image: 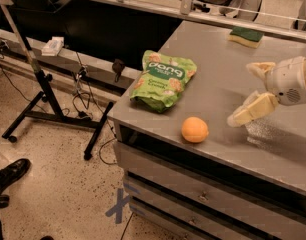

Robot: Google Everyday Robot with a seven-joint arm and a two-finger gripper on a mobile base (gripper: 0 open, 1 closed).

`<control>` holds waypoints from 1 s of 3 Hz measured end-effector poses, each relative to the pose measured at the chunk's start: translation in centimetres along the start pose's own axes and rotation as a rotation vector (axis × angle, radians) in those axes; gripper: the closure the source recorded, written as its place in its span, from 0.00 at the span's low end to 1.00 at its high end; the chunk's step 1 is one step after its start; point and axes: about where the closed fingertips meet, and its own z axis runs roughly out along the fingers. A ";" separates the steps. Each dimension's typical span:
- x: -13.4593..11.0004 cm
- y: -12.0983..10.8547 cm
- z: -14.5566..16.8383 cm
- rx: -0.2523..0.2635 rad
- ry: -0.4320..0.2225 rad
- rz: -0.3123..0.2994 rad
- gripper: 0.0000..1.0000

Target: Move orange near green rice chip bag

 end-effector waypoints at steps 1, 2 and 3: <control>1.1 -2.8 -3.1 0.037 0.002 -0.005 0.00; 1.8 -5.4 -6.5 0.077 0.004 0.005 0.00; 1.2 -6.0 -7.4 0.096 -0.002 -0.006 0.00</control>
Offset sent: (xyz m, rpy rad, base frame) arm 0.0225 -0.1369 0.0644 -0.0247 -0.0712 -0.1261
